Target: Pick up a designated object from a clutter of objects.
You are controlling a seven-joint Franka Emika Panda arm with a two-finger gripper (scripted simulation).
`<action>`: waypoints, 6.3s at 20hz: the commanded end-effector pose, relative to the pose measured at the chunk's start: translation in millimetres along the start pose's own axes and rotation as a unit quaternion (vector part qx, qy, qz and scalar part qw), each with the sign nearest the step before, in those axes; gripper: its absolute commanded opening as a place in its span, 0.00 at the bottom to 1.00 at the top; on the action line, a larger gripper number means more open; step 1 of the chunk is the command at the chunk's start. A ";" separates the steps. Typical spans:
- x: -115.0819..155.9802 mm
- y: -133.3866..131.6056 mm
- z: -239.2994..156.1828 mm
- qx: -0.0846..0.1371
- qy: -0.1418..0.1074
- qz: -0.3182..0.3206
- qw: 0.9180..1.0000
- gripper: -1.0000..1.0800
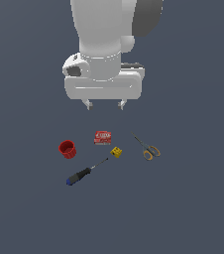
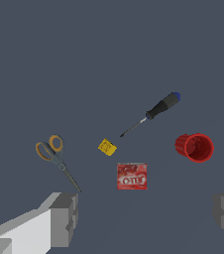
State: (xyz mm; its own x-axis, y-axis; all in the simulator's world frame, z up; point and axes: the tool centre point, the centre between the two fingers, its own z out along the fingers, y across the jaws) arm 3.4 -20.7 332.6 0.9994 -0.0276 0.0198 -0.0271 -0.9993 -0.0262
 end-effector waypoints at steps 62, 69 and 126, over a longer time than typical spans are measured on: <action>-15.9 -32.4 304.9 -0.007 -0.015 -0.443 0.896 0.96; -15.5 -32.3 311.3 -0.007 -0.015 -0.443 0.896 0.00; 70.2 159.3 -48.4 -0.007 -0.014 -0.443 0.896 0.00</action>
State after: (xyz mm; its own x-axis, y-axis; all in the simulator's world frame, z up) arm 65.9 -177.6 368.0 0.6285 0.7778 0.0012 0.7778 -0.6285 -0.0001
